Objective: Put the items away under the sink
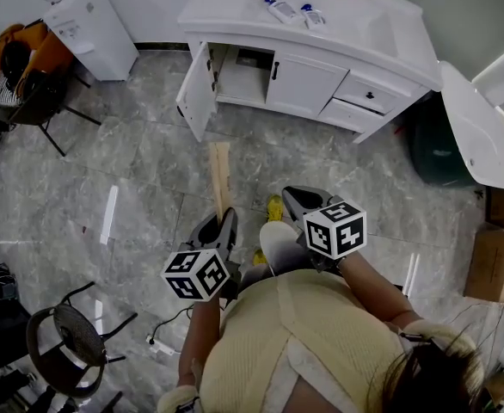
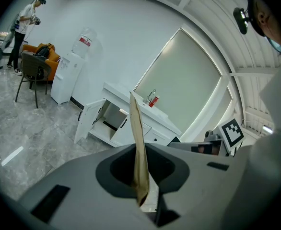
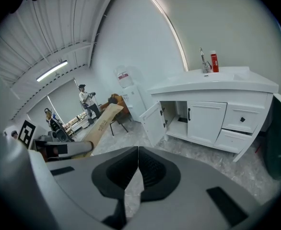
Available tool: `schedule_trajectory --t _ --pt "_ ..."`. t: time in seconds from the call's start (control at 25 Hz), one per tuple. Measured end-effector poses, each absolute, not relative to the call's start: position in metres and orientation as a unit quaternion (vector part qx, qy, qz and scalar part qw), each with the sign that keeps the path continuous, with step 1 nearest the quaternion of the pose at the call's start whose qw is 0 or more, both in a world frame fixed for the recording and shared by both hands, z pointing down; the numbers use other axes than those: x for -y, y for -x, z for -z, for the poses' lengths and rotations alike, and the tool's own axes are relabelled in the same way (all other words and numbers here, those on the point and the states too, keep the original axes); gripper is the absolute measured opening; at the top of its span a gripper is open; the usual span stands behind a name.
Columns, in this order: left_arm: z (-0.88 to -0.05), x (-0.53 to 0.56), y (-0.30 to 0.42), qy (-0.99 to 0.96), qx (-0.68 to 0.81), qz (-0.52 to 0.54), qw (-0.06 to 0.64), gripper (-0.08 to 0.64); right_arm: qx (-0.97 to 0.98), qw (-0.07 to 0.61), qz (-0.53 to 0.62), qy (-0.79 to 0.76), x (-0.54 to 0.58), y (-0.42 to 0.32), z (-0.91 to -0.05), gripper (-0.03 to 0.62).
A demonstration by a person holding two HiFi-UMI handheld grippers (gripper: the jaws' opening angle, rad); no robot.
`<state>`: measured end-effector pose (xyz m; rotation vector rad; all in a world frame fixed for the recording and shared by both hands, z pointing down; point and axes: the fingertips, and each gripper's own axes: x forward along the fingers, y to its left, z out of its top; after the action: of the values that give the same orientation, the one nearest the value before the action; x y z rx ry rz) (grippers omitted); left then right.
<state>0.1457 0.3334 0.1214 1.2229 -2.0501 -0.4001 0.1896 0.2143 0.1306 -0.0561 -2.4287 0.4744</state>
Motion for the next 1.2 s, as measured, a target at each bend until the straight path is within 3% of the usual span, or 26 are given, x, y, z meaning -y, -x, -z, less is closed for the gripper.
schedule_trajectory --t 1.2 --pt "-0.157 -0.178 -0.002 -0.458 0.789 0.097 0.397 0.072 0.926 0.312 -0.208 0.038 -0.062 -0.033 -0.145 0.025"
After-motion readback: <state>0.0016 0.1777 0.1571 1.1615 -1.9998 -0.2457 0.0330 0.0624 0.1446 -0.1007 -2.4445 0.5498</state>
